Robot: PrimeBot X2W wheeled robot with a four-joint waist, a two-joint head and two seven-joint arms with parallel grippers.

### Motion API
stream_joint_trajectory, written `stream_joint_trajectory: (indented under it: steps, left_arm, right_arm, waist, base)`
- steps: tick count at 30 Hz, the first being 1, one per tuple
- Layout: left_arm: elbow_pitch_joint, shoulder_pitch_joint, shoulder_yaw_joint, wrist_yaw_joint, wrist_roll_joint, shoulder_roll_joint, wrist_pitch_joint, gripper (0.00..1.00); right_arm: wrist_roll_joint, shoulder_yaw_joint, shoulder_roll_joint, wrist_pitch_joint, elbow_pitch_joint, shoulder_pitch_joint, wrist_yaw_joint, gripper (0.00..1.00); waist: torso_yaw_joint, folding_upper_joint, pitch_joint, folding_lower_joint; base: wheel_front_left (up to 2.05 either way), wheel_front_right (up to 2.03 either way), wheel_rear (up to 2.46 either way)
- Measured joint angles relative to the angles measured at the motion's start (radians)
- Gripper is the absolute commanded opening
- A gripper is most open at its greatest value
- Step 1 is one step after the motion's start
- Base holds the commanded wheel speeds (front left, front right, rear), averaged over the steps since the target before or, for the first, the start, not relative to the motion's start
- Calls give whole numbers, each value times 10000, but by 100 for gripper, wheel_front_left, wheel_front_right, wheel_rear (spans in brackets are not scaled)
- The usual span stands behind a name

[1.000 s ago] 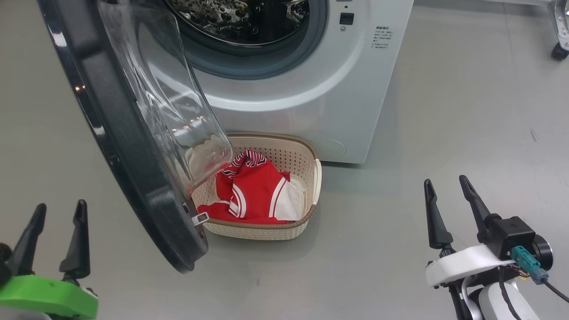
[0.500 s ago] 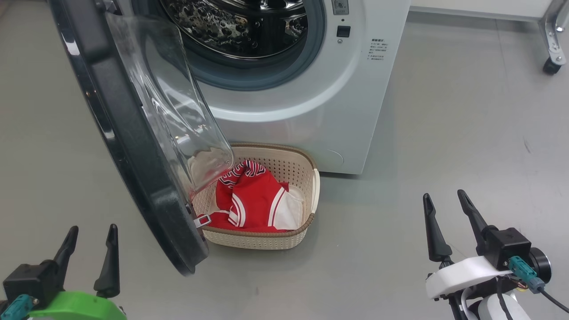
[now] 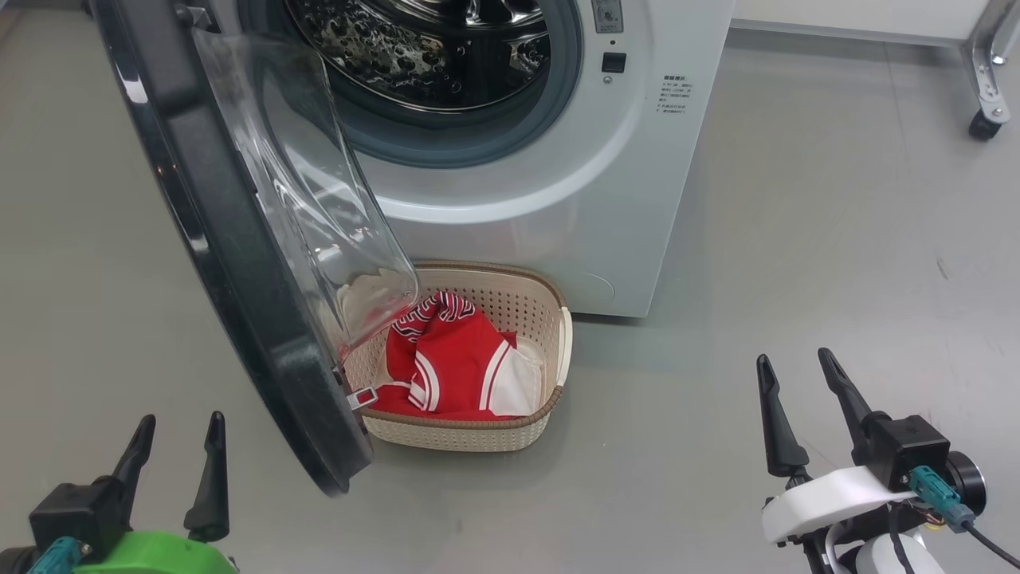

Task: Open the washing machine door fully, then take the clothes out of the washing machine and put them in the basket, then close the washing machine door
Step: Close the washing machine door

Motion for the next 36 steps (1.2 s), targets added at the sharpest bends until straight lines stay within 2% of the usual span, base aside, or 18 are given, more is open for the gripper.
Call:
stream_joint_trajectory:
  steps: [14,15,16,17,18,20,30,36]
  left_arm:
    - [349,-17,-38,128,17,-50,-249,99]
    - [372,-19,-40,161,19,-58,-276,90]
    - [397,-23,-40,161,19,-63,-282,70]
    - [422,-26,-40,167,46,-69,-286,56]
    - [435,-29,-40,169,100,-71,-309,30]
    - [472,-34,-38,174,109,-79,-364,0]
    - [583,-52,-40,245,100,-92,-453,0]
    - [268,-205,65,33,-976,-397,-548,0]
  right_arm:
    - [58,0,4,0,-12,58,-2,100]
    - [58,0,4,0,-12,58,-2,100]
    - [58,0,4,0,-12,58,-2,100]
    - [58,0,4,0,-12,59,-2,100]
    - [58,0,4,0,-12,59,-2,100]
    - [58,0,2,0,-12,60,-2,100]
    - [58,8,2,0,-31,67,-4,100]
    - [58,4,2,0,-59,74,-77,100]
  waist:
    - [-16,0,-6,0]
    - [-13,0,-11,0]
    - [-9,0,-17,0]
    - [-6,0,-24,0]
    - [-2,0,-32,0]
    - [6,0,-49,0]
    - [33,0,-77,0]
    - [64,0,-49,0]
  base:
    - [0,0,0]
    - [0,0,0]
    - [0,0,0]
    - [0,0,0]
    - [0,0,0]
    - [0,0,0]
    - [0,0,0]
    - [0,0,0]
